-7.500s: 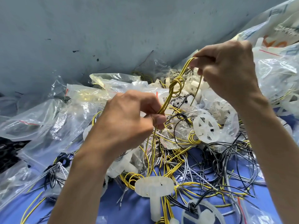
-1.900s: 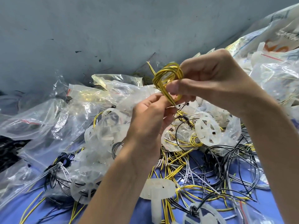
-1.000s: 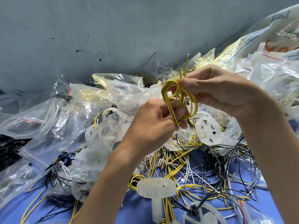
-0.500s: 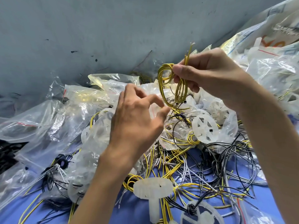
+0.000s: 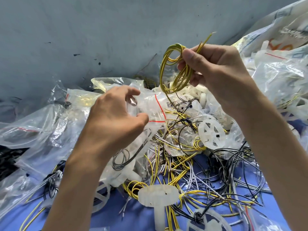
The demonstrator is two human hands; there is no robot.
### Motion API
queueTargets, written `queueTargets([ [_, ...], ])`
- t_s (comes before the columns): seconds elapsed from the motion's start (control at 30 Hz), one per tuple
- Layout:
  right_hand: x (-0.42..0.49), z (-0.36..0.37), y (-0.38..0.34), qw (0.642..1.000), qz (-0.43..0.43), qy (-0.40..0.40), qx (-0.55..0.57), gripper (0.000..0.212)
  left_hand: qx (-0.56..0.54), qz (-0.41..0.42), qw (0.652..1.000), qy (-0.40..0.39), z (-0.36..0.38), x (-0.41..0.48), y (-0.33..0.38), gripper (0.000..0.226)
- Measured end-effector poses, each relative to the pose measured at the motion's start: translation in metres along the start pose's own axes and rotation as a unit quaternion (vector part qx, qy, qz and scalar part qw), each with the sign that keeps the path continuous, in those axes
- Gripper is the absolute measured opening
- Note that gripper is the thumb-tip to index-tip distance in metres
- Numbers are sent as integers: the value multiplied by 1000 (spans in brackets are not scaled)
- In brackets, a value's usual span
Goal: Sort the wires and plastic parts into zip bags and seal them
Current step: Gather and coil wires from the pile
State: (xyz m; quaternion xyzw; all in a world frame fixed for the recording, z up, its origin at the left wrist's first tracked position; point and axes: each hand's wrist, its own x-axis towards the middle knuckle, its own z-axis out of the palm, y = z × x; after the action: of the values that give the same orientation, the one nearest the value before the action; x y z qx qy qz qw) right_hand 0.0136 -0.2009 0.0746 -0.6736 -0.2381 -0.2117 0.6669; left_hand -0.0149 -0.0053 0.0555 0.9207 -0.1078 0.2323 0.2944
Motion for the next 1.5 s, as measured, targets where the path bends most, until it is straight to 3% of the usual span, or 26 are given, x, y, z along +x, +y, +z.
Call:
queueTargets([
  [0.17,-5,22,5,998,-5,31,48,11,-47,-2,999,-19,-8,-3,5,58],
  [0.23,-7,29,9,999,-9,23,36,9,-88,-2,996,-21,-11,-3,7,52],
  [0.3,-9,33,11,1000,-3,-12,1,7,-132,-14,991,-14,-14,-1,8,40],
  [0.4,-13,36,16,992,18,-102,-77,7,-218,-46,975,13,-19,1,4,41],
  [0.47,-17,39,19,960,11,-199,-195,17,-268,-56,962,18,-22,2,5,40],
  [0.57,-25,47,21,873,-13,-338,-352,34,-292,-47,955,15,-22,0,11,40],
  [0.63,-26,50,21,881,-28,-303,-362,34,-293,-37,955,17,-19,-1,15,40],
  [0.73,-21,47,16,935,-13,-193,-298,33,-303,-35,951,43,-20,0,16,39],
  [0.83,-19,44,13,949,-41,-193,-247,24,-320,-42,944,63,-24,1,16,37],
  [0.97,-28,52,16,893,-104,-308,-310,19,-329,-36,942,48,-21,-3,23,35],
  [1.07,-30,56,22,858,-84,-355,-362,19,-327,-19,945,18,-19,-7,29,36],
  [1.17,-24,52,23,902,-94,-237,-348,14,-314,-11,949,23,-21,-7,30,39],
  [1.27,-21,49,17,954,-60,-145,-253,16,-329,-7,943,42,-28,-6,25,40],
  [1.5,-25,56,10,946,-122,-77,-291,19,-325,-14,943,67,-34,-1,17,40],
])
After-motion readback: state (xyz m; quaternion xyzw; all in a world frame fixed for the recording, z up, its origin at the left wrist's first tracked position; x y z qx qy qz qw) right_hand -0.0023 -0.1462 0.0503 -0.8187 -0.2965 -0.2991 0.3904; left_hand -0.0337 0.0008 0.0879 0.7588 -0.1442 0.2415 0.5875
